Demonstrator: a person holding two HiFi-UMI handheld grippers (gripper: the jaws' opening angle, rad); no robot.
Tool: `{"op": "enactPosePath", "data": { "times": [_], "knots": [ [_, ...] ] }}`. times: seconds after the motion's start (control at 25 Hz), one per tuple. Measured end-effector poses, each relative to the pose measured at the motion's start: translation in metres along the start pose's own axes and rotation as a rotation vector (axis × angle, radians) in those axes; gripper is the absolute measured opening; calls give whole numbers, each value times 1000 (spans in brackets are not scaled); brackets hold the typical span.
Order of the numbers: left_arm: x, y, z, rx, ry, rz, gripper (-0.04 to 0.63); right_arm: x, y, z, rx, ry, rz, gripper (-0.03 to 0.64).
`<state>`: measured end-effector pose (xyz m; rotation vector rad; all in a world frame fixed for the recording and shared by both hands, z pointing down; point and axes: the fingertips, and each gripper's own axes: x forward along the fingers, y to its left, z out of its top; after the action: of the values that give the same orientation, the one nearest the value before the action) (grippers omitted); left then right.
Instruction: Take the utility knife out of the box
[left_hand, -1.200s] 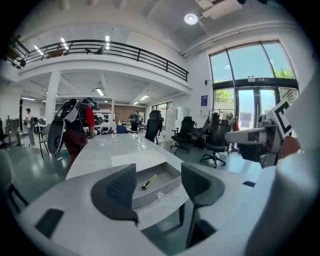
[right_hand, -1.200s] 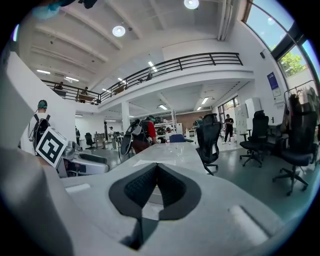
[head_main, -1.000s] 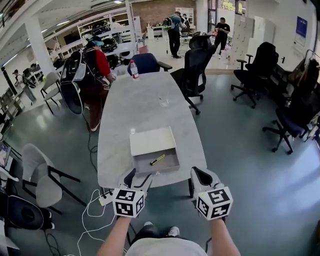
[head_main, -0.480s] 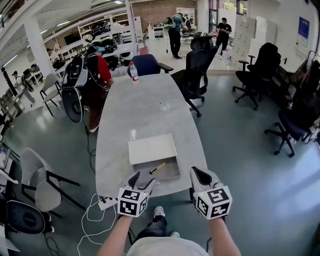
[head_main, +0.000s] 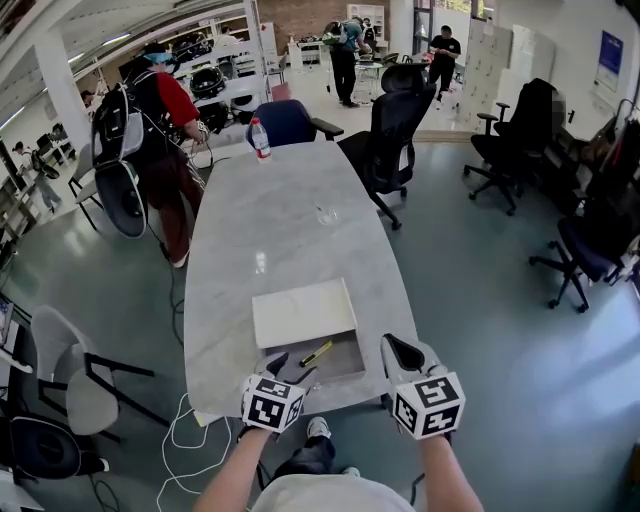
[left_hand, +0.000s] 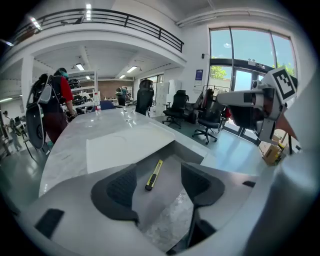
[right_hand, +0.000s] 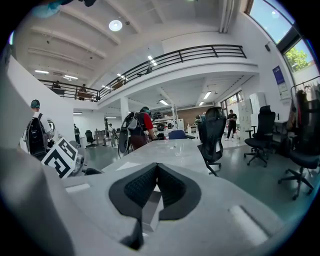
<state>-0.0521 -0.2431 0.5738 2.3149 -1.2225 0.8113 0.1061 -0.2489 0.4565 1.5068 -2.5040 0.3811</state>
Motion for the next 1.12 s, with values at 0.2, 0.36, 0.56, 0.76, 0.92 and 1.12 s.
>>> {"op": "enactPosePath", "data": {
  "times": [0.2,0.36,0.56,0.76,0.92,1.12],
  "knots": [
    [25,1,-4,50,102,-50,255,20,-13,2,8,15,-13,5],
    [40,3,-10,85,173,-78,255,32,-20,3,13,21,-24,5],
    [57,4,-13,154,227,-117,255,44,-25,-1,23,35,-37,5],
    [72,3,-18,161,270,-152,255,53,-28,-6,30,51,-45,5],
    [78,2,-24,189,316,-158,255,55,-27,-10,30,65,-45,5],
    [85,1,-26,181,337,-168,253,58,-29,-9,30,74,-52,5]
  ]
}}
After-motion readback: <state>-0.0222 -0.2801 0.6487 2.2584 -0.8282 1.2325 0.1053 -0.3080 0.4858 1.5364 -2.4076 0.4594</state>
